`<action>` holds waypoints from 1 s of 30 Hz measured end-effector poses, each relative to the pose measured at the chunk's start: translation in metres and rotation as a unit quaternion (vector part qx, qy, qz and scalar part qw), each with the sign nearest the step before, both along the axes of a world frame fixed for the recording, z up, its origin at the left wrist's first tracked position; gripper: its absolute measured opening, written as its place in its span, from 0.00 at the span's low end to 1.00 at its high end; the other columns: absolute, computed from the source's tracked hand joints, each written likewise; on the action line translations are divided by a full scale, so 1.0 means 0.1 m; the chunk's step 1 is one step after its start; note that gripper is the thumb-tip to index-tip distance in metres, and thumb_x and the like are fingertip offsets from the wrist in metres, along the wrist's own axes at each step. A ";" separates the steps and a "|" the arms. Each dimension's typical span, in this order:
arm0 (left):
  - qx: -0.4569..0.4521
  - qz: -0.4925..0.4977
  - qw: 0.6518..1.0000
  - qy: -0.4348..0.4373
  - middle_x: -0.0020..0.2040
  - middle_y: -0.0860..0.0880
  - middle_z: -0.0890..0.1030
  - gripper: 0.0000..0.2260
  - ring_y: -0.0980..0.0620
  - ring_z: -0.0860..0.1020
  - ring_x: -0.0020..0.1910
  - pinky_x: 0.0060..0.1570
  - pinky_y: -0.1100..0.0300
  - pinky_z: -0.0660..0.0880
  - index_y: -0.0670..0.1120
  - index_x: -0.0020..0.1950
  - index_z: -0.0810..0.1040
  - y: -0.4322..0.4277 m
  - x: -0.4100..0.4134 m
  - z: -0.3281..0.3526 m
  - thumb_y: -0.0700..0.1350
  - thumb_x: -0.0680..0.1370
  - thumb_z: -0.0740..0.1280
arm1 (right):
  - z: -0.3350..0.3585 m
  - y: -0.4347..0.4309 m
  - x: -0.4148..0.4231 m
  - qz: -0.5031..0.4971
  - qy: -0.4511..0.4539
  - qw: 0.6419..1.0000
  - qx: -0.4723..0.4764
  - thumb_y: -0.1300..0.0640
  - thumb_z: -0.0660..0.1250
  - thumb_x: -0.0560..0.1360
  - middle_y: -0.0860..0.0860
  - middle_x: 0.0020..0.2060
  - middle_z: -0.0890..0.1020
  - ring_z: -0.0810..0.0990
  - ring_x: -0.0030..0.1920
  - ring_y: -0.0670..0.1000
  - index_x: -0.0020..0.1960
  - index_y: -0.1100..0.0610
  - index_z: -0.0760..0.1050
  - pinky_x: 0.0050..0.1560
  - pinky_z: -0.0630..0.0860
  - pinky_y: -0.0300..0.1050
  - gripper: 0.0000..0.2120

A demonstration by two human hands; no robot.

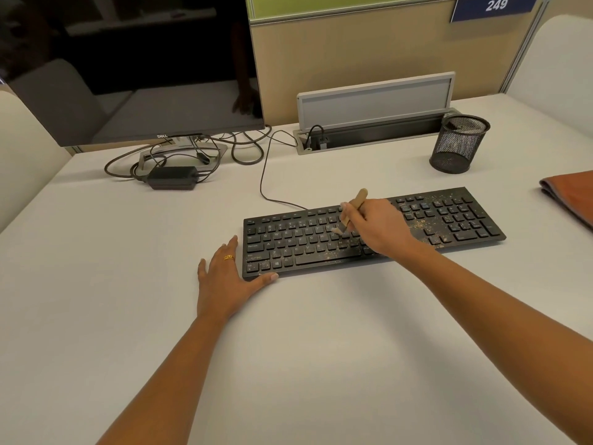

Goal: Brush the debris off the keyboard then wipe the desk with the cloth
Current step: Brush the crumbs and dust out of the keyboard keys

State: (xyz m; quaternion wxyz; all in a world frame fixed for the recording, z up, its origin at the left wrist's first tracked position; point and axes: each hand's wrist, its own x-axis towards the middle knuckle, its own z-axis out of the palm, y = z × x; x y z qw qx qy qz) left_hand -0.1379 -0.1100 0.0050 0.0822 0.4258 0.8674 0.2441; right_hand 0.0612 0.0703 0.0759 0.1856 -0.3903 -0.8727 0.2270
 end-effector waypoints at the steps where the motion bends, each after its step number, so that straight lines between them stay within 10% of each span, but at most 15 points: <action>1: 0.000 0.000 1.000 0.000 0.76 0.50 0.61 0.53 0.53 0.56 0.76 0.75 0.49 0.43 0.47 0.78 0.53 0.00 0.00 0.00 0.73 0.60 0.62 | 0.01 0.00 0.00 0.004 -0.006 1.000 -0.001 0.49 0.52 0.81 0.50 0.33 0.80 0.75 0.35 0.48 0.41 0.58 0.78 0.38 0.69 0.43 0.21; 30: 0.005 0.000 1.000 0.003 0.76 0.50 0.62 0.53 0.53 0.57 0.76 0.75 0.49 0.43 0.47 0.78 0.54 0.00 0.00 -0.01 0.73 0.60 0.62 | 0.05 0.15 0.09 0.065 -0.039 0.997 -0.036 0.45 0.52 0.81 0.47 0.33 0.79 0.72 0.30 0.42 0.34 0.50 0.73 0.33 0.66 0.41 0.21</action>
